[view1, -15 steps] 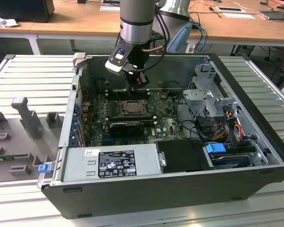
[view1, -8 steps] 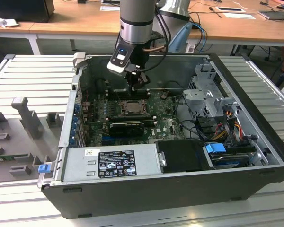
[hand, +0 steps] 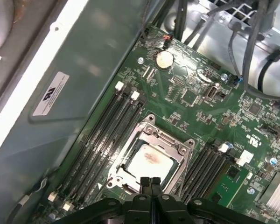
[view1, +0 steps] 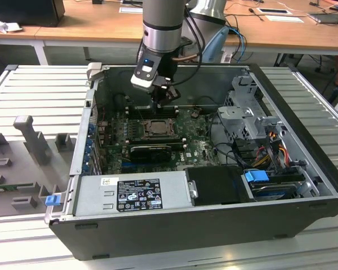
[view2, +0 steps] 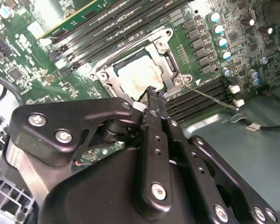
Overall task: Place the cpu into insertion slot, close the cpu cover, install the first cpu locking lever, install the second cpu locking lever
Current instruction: 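Install the first cpu locking lever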
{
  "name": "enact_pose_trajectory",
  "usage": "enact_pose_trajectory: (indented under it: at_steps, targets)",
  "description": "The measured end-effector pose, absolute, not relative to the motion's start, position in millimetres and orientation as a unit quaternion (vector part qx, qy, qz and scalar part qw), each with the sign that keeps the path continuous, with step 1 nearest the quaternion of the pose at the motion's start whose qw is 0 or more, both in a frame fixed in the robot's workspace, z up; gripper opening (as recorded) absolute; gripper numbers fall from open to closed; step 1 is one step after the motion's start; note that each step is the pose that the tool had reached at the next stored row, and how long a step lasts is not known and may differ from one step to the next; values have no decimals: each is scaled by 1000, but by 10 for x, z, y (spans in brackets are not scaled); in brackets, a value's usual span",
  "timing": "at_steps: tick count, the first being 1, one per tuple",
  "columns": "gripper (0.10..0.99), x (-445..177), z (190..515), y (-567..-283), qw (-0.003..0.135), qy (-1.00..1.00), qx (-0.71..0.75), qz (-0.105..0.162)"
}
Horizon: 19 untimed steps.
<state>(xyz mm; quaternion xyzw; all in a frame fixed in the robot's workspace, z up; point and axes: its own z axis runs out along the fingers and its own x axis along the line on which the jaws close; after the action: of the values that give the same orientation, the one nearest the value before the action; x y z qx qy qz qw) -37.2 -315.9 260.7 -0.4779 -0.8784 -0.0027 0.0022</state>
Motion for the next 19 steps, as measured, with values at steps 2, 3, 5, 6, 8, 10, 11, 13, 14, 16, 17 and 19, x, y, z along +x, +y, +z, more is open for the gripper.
enact_pose_trajectory:
  at_steps: [2,3,5,6,8,10,11,13,14,16,17,19]
  targets:
    - [106,-372,2608,-3159,2,-886,-464,-3]
    - [106,-372,2608,-3160,1,-889,-459,-3]
    - [106,-372,2608,-3160,1,-896,-445,-3]
    - [106,-372,2608,-3160,1,-898,-441,-3]
    - [106,-372,2608,-3161,1,-904,-428,-3]
    - [106,-372,2608,-3162,1,-909,-416,-3]
    - [106,-372,2608,-3162,1,-911,-412,-3]
    - [106,-372,2608,-3162,1,-917,-400,-3]
    - [106,-372,2608,-3162,1,-920,-392,-3]
    - [106,-372,2608,-3162,2,-924,-383,-3]
    - [106,-372,2608,-3162,2,-927,-376,-3]
    - [106,-372,2608,-3163,2,-932,-363,-3]
